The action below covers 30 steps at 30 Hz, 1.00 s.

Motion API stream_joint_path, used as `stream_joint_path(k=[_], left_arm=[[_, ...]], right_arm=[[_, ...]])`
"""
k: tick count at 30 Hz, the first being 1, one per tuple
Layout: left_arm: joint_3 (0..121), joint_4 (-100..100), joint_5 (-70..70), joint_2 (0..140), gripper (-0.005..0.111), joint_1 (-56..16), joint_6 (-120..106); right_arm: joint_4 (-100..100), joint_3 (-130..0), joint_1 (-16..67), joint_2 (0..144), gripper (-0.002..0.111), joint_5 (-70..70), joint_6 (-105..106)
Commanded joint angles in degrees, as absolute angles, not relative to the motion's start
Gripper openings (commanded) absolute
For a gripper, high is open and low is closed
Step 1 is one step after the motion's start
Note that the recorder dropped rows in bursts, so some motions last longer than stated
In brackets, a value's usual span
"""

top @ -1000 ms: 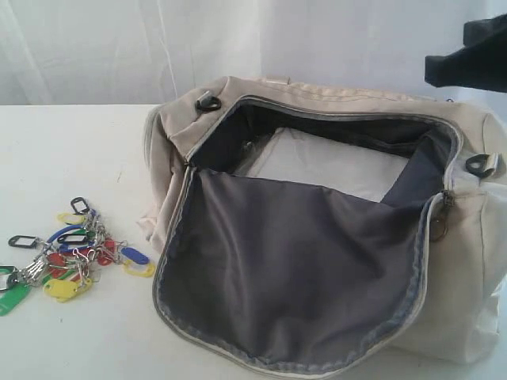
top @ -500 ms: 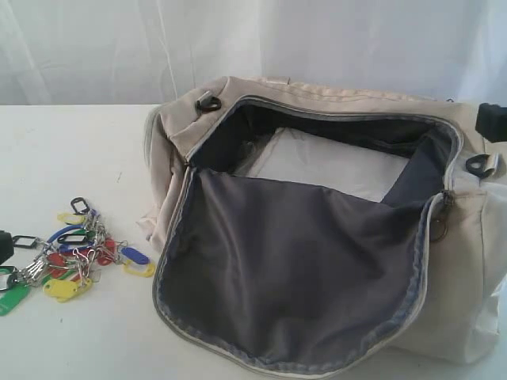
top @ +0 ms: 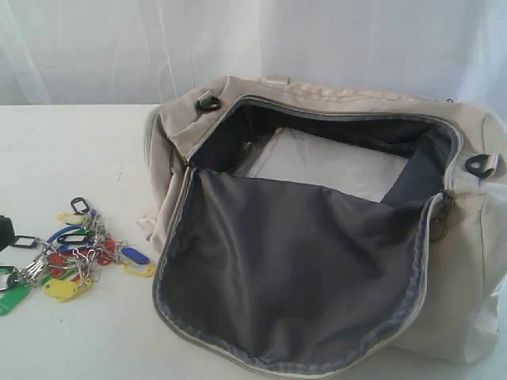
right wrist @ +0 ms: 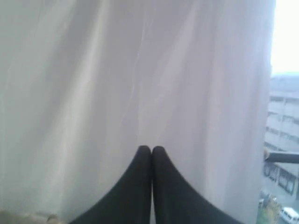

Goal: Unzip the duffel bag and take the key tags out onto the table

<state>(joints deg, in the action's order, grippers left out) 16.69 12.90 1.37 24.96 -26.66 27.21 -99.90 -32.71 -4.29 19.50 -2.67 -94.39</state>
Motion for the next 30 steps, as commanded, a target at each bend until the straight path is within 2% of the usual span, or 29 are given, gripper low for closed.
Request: stream_joint_path(k=[1,8,17,25,30], left_arm=[[15.1,12.3,3.5,24.7,0.000,-27.0,27.1],[10.7,12.3,8.2,24.7,0.000,-27.0,28.2],[10.6,12.3,7.4,24.7,0.000,-27.0,28.3],[10.6,12.3,9.5,24.7,0.000,-27.0,28.3],[10.6,12.3,9.5,24.7,0.000,-27.0,28.5]], right_arm=[[-99.9,-32.6,-10.3,12.8,0.000,-3.0,-94.7],[-99.9,-32.6,-11.3,6.8,0.000,-4.1,-94.7],[-99.9,-31.8,-11.3,5.9,0.000,-3.0,-94.9],[-99.9,-20.1,-12.1,0.8,0.000,-3.1,-94.9],[-99.9,-10.3,-12.1,0.0,0.000,4.6,-94.9]])
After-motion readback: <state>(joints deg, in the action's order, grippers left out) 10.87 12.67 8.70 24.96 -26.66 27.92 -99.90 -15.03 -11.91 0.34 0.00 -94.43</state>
